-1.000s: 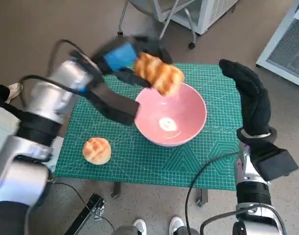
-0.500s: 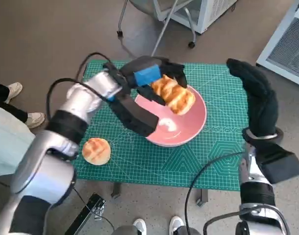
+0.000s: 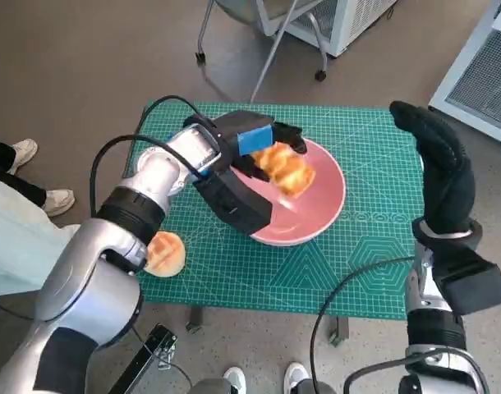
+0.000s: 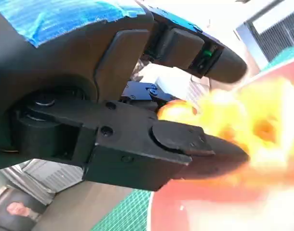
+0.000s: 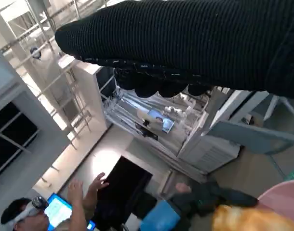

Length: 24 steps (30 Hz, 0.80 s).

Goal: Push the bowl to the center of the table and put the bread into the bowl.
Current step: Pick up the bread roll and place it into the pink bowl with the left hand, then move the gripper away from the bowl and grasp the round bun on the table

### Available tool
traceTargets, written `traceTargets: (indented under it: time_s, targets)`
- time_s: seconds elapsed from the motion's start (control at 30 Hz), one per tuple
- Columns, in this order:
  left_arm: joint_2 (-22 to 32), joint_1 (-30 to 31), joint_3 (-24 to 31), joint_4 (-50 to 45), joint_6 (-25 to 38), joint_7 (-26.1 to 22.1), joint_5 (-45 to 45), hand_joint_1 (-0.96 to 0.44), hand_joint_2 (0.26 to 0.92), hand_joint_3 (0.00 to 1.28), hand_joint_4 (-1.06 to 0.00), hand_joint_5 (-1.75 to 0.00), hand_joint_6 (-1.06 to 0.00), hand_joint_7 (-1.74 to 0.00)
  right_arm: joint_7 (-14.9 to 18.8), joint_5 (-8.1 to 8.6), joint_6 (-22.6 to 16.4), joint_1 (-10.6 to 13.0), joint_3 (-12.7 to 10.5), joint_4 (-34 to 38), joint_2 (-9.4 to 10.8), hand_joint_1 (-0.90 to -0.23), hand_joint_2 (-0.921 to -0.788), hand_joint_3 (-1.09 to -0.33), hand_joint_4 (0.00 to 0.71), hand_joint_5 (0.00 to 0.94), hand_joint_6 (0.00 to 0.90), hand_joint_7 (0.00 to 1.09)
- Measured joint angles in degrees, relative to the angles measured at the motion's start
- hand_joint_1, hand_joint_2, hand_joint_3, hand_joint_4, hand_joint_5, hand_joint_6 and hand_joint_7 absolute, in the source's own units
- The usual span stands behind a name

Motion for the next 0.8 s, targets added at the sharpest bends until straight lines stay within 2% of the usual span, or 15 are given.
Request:
traceTargets:
  time_s: [0.2, 0.4, 0.57, 0.8]
  targets:
    - [2.0, 0.1, 1.1, -2.9, -1.8, -0.6, -1.9, -0.02, 0.912, 0.08, -0.25, 0.0, -0.43, -0.02, -0.2, 0.0, 0.0, 0.1, 0.1, -0.3, 0.0, -0.576, -0.921, -0.814, 0.353, 0.003, 0.029, 0.75]
    - [6.1, 1.4, 4.0, -9.7, -3.8, -2.8, -4.6, -0.11, 0.871, 0.02, -0.29, -0.02, -0.44, -0.02, -0.2, 0.02, 0.0, 0.2, 0.5, -0.3, 0.2, -0.579, -0.921, -0.814, 0.354, 0.003, 0.032, 0.75]
    - [11.5, 4.8, 7.8, -19.0, -6.4, -5.4, -7.7, -0.12, 0.86, 0.01, -0.35, -0.04, -0.5, -0.05, -0.2, 0.08, 0.1, 0.2, 1.0, -0.5, 0.4, -0.579, -0.921, -0.813, 0.354, 0.003, 0.033, 0.76]
    - [21.3, 12.6, 15.0, -34.0, -10.5, -10.2, -13.1, -0.09, 0.829, 0.0, -0.47, -0.05, -0.62, -0.06, -0.1, 0.28, 0.2, 0.3, 1.4, -0.6, 0.7, -0.571, -0.921, -0.814, 0.353, 0.003, 0.031, 0.76]
